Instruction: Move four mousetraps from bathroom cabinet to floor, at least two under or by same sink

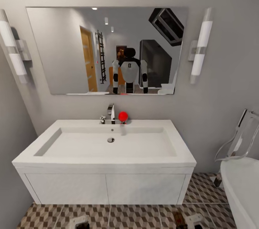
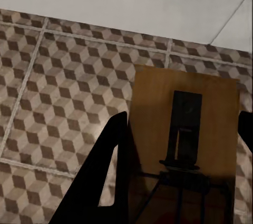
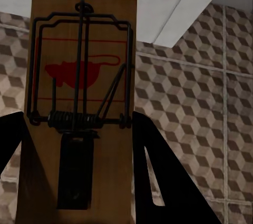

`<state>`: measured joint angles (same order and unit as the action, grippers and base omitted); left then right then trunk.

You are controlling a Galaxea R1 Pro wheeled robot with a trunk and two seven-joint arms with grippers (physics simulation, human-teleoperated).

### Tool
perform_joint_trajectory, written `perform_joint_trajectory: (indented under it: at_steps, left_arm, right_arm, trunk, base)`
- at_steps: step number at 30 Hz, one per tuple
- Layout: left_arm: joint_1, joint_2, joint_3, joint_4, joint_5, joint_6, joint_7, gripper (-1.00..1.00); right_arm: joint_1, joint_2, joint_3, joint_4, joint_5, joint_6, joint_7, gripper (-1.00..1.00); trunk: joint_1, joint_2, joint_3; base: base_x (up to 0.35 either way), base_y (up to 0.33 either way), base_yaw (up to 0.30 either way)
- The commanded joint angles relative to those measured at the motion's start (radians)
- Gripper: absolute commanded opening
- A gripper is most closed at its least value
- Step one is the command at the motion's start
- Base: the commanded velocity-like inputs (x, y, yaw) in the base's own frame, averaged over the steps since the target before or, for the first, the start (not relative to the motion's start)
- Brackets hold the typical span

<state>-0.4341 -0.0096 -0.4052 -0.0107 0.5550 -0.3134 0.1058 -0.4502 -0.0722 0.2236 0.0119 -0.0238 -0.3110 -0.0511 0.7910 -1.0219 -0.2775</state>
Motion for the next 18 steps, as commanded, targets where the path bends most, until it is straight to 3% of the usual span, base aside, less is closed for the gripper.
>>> perform_joint_trajectory:
  at_steps: [1, 5, 12, 18]
  left_arm:
    - [-0.001, 0.000, -0.008, -0.023, 0.002, 0.035, 0.014, -1.00]
    - [-0.003, 0.009, -0.010, -0.116, 0.001, 0.189, 0.026, -1.00]
    - [-0.003, 0.011, -0.012, -0.162, 0.000, 0.236, 0.095, -1.00]
    - [-0.004, 0.010, -0.016, -0.171, -0.001, 0.243, 0.114, -1.00]
  right_arm:
    - [-0.001, 0.000, 0.008, -0.007, -0.007, -0.003, -0.001, -1.00]
    - [-0.001, 0.000, 0.010, -0.020, -0.008, -0.002, -0.001, -1.00]
    - [-0.001, 0.000, 0.010, -0.018, -0.014, -0.002, 0.000, -1.00]
    - [-0.001, 0.000, 0.010, -0.018, -0.014, -0.002, 0.001, -1.00]
  trunk:
    - [0.004, -0.008, -0.005]
    - [0.019, -0.036, -0.017]
    - [0.046, -0.085, -0.039]
    - [0.069, -0.127, -0.058]
  base:
    - [0.000, 0.000, 0.000]
    - [0.000, 0.000, 0.000]
    - [0.000, 0.000, 0.000]
    - [0.000, 0.000, 0.000]
